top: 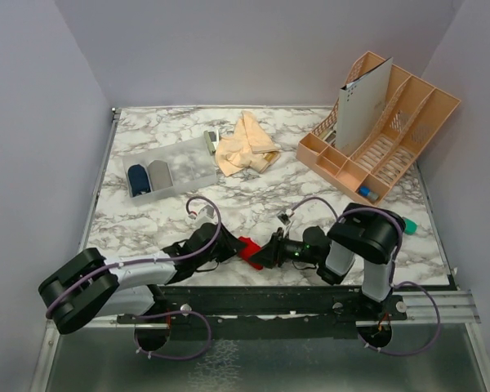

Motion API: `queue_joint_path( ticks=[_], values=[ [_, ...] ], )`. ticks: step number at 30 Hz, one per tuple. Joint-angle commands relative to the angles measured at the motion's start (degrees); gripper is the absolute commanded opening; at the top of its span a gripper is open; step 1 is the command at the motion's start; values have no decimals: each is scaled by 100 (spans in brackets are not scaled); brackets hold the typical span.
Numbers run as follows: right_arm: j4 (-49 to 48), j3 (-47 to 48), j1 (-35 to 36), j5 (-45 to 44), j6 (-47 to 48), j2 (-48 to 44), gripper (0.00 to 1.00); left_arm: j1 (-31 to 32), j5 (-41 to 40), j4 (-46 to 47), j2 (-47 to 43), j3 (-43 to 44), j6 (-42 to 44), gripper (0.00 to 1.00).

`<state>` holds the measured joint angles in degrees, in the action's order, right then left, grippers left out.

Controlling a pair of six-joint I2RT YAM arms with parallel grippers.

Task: Roll the underwear
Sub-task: Roll the underwear to the center of the board.

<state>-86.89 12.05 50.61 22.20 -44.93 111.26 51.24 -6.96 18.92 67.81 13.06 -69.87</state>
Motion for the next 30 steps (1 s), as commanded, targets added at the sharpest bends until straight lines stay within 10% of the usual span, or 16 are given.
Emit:
queue_joint_path(
  ticks=[1, 7, 10, 22, 30],
  values=[
    [1740, -59, 11, 171, 1136, -603, 54, 71, -376, -1284, 127, 39, 245, 21],
    [5939, 1133, 25, -707, 3144, -2359, 61, 70, -555, -1849, -185, 394, 523, 18],
    [6725, 1422, 60, -974, 3845, -2785, 98, 74, -585, -2147, -263, 559, 570, 17],
    [6750, 1649, 2052, -3700, 5365, -3274, 80, 66, -719, -3058, -97, 1071, 412, 12],
    [6845, 2127, 2568, -3999, 5658, -2561, 74, 62, -695, -3165, 19, 1190, 365, 12]
  ],
)
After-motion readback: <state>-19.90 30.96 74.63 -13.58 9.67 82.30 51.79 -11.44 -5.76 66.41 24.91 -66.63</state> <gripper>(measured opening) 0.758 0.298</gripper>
